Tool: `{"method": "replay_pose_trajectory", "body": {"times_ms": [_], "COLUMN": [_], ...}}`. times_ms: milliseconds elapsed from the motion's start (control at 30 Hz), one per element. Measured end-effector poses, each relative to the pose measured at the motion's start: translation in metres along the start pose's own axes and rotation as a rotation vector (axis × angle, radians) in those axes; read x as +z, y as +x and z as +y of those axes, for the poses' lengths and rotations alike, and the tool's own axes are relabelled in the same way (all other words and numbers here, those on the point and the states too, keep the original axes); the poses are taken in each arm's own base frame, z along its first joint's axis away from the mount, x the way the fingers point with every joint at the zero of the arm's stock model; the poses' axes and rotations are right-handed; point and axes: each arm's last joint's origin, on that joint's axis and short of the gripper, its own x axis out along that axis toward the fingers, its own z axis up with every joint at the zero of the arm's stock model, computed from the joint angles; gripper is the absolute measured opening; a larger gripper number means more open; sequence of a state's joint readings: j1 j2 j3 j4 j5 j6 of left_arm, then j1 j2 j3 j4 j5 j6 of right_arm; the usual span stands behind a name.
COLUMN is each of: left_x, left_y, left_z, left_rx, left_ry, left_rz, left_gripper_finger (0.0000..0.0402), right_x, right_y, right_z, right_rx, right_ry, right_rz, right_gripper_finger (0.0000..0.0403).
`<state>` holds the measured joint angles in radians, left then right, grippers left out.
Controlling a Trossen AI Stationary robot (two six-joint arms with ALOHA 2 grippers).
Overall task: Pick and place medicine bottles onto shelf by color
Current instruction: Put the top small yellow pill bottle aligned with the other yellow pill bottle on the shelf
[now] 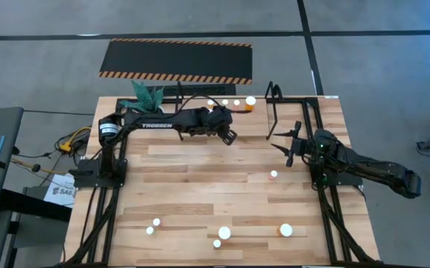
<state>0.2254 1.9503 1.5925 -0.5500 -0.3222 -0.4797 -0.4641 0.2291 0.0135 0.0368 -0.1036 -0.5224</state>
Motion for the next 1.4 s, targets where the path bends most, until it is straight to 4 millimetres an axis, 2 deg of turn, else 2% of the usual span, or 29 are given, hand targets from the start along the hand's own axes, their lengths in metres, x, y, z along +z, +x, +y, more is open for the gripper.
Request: {"method": "replay_pose_trajectory", "body": {"times_ms": [233,367,900,1067,1400], "left_x": [0.0,0.0,0.0,-0.009,0.009], "left_y": [0.0,0.0,-0.003,0.017,0.032], "left_z": [0.0,0.0,-0.002,-0.007,-0.017], "left_rx": [-0.003,0.003,0.142,0.177,0.203], "left_ry": [-0.007,-0.069,-0.078,-0.087,-0.083], "left_rz": [0.001,0.0,-0.093,-0.039,0.046], "left_gripper_finger": [0.0107,0.0107,0.0107,0.0107,0.0107], "right_x": [0.0,0.0,0.0,0.0,0.0], "right_y": [0.0,0.0,0.0,0.0,0.0], "right_z": [0.0,0.0,0.0,0.0,0.0], "right_rx": [0.0,0.0,0.0,0.0,0.0], "right_ry": [0.0,0.0,0.0,0.0,0.0], "right_rz": [0.0,0.0,0.0,0.0,0.0], "right_gripper_finger": [0.0207,0.0207,0.0207,0.0207,0.0207]}}
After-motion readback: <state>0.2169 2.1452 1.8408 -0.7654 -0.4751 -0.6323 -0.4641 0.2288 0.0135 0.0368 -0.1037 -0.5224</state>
